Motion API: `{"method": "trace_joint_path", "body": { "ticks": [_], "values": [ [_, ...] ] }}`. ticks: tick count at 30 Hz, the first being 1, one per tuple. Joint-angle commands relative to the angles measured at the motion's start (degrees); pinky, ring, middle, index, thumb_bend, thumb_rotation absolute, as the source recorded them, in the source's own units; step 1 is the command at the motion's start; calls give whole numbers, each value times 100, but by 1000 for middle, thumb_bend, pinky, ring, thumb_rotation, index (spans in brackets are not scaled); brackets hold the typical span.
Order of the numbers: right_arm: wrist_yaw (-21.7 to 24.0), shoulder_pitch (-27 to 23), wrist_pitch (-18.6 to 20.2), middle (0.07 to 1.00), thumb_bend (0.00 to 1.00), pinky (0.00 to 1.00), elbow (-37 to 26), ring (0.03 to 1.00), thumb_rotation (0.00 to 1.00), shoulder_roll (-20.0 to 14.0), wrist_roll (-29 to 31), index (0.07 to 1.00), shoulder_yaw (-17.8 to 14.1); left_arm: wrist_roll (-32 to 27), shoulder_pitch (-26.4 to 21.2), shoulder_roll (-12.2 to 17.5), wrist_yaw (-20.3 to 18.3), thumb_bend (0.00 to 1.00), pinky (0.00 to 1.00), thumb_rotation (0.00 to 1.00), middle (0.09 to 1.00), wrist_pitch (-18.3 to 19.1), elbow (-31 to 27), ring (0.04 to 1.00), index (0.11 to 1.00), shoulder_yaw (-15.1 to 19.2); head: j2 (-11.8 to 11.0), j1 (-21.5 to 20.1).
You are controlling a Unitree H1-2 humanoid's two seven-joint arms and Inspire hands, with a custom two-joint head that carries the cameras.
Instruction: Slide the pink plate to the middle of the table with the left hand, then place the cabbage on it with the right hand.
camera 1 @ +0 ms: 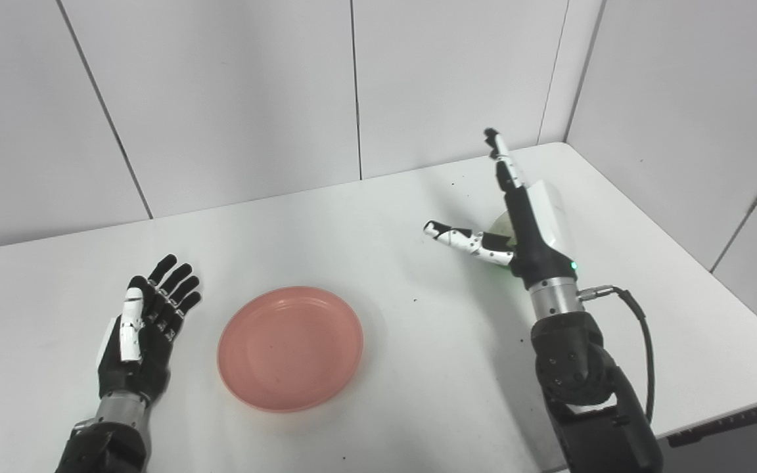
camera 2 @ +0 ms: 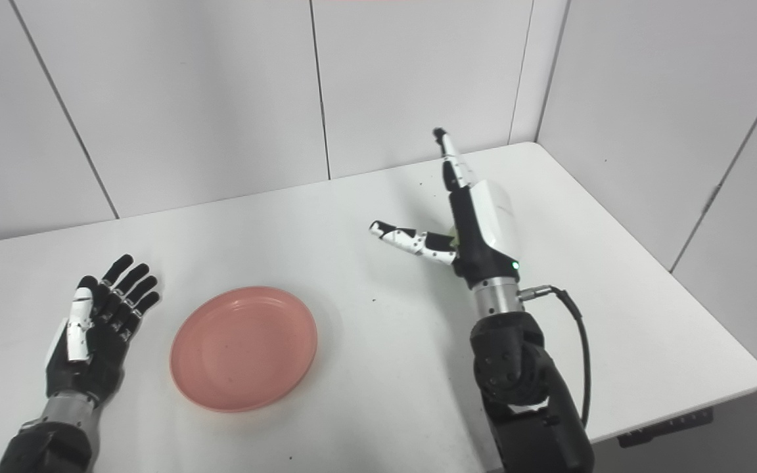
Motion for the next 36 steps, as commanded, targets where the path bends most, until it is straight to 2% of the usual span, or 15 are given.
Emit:
{"method": "trace_joint_path", "body": {
  "ticks": [1, 7, 13, 21, 23, 29, 36],
  "values": [
    [-186, -73, 204, 965, 1000, 851, -176, 934, 548, -77, -170, 994, -111, -10, 242, 117, -38, 420, 873, 1000, 862, 0, 387, 860, 848, 72, 0, -10],
    [-358, -31, 652, 978, 1000, 819, -191, 929, 560, -15, -435, 999, -255, -64, 180, 173, -61, 415, 864, 1000, 854, 27, 510, 849, 845, 145, 4, -115],
    [-484, -10, 906, 989, 1000, 776, -62, 917, 567, -12, -490, 1000, -318, -110, 140, 215, -65, 404, 857, 1000, 847, 58, 570, 843, 839, 181, 11, -184],
    [-394, -46, 1371, 998, 1000, 721, 179, 894, 565, -18, -577, 1000, -183, -157, 115, 230, -53, 389, 859, 1000, 843, 95, 602, 838, 833, 216, 36, -219],
    [-415, -64, 1392, 999, 1000, 750, 281, 906, 555, -26, -536, 1000, -158, -166, 114, 236, -52, 385, 857, 1000, 841, 100, 601, 837, 830, 218, 42, -223],
    [-454, -128, 1509, 1000, 1000, 755, 512, 917, 546, -20, -450, 1000, -126, -185, 117, 268, -79, 390, 864, 1000, 843, 124, 595, 840, 829, 225, 66, -253],
    [-604, -250, 1398, 1000, 1000, 773, 888, 931, 520, -26, -263, 1000, -121, -163, 142, 303, -48, 399, 860, 1000, 846, 179, 537, 839, 833, 212, 105, -286]
  ]
}}
